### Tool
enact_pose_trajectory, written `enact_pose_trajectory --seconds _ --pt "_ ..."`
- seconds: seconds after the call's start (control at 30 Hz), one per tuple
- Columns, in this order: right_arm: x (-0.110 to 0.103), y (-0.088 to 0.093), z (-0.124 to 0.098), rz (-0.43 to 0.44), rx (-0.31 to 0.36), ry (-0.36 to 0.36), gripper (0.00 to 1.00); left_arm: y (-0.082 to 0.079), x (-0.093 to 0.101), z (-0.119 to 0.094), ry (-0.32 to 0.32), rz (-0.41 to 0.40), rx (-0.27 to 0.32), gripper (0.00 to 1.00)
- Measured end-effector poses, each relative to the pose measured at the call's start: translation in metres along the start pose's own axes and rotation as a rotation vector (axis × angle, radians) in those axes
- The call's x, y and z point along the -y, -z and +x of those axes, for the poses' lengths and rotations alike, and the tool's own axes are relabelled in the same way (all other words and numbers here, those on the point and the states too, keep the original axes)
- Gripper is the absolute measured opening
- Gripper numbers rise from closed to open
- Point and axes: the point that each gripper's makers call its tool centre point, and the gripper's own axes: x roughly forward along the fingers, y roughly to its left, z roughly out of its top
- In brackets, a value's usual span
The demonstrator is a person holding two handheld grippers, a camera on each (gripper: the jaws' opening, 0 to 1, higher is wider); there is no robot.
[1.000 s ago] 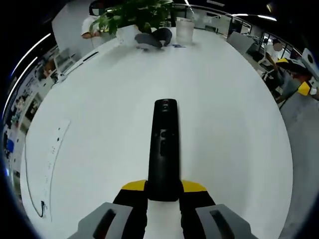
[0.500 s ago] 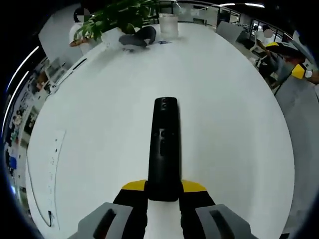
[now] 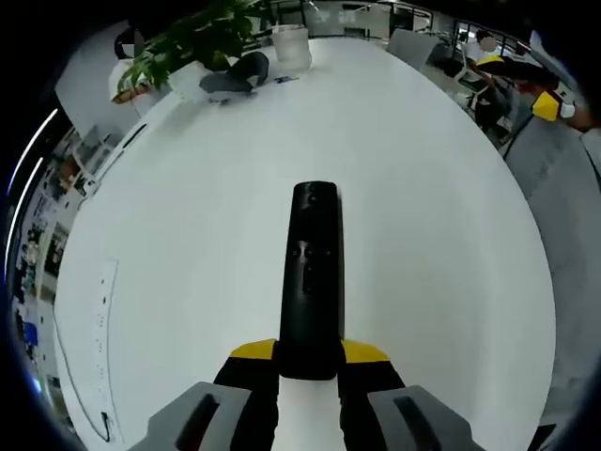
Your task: Press the specified remote control buttons in sequence, fully releasing each button before pressing the next.
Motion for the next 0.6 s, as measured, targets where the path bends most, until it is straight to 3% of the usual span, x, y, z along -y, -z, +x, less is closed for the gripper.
enact_pose_trajectory --seconds 0.6 --pt "-0.001 -0.001 -0.001 0.005 0.008 -0.006 0.50 0.004 0.031 -0.006 0.033 -0.009 -0.020 0.22"
